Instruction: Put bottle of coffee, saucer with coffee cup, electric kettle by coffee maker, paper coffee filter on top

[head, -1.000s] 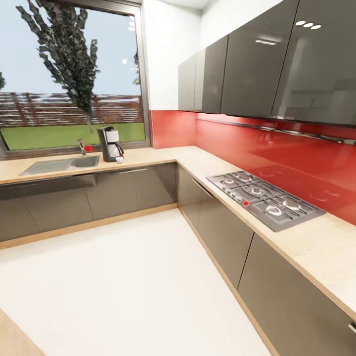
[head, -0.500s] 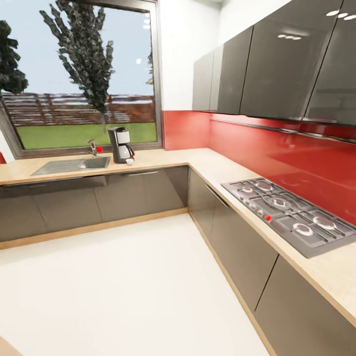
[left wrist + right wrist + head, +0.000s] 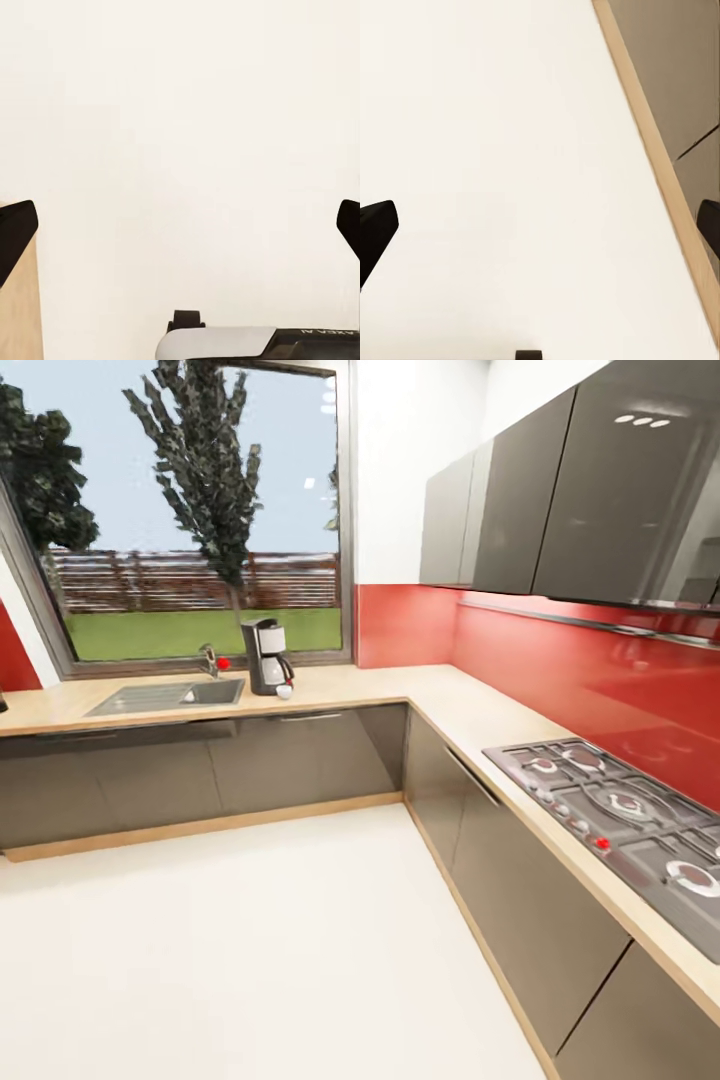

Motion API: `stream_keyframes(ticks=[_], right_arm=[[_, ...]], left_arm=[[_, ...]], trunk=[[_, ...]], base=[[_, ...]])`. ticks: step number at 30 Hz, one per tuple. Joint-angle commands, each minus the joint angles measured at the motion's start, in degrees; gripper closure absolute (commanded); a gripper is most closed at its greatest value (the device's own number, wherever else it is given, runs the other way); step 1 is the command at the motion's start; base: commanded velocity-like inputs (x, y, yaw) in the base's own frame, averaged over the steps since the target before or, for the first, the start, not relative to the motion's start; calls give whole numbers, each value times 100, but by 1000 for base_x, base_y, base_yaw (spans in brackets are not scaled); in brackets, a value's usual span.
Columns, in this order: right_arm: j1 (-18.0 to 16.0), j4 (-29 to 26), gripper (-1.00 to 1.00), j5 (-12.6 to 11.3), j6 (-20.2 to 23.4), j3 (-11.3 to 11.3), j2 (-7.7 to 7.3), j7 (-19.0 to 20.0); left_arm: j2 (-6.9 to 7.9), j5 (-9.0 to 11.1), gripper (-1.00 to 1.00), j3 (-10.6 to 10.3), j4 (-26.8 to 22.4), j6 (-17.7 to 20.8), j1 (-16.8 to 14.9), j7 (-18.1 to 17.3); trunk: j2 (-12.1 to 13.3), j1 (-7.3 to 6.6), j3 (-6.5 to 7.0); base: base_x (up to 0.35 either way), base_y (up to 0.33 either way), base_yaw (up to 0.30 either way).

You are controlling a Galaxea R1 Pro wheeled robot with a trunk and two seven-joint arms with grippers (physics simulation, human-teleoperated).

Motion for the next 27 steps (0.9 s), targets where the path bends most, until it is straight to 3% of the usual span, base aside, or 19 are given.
stream_keyframes(ticks=[1, 17, 27], right_arm=[[-6, 3, -100, 5, -16, 2, -1, -1], [-7, 3, -100, 6, -14, 6, -1, -1], [-8, 3, -100, 6, -16, 10, -1, -1]], left_arm=[[-1, 7, -100, 5, 4, -20, -5, 4], [-1, 7, -100, 2, 4, -27, -5, 4], [-1, 7, -100, 3, 4, -27, -5, 4]], trunk=[[-11, 7, -12], [-11, 7, -12], [-11, 7, -12]], base=[[338, 0, 7], [338, 0, 12], [338, 0, 218]])
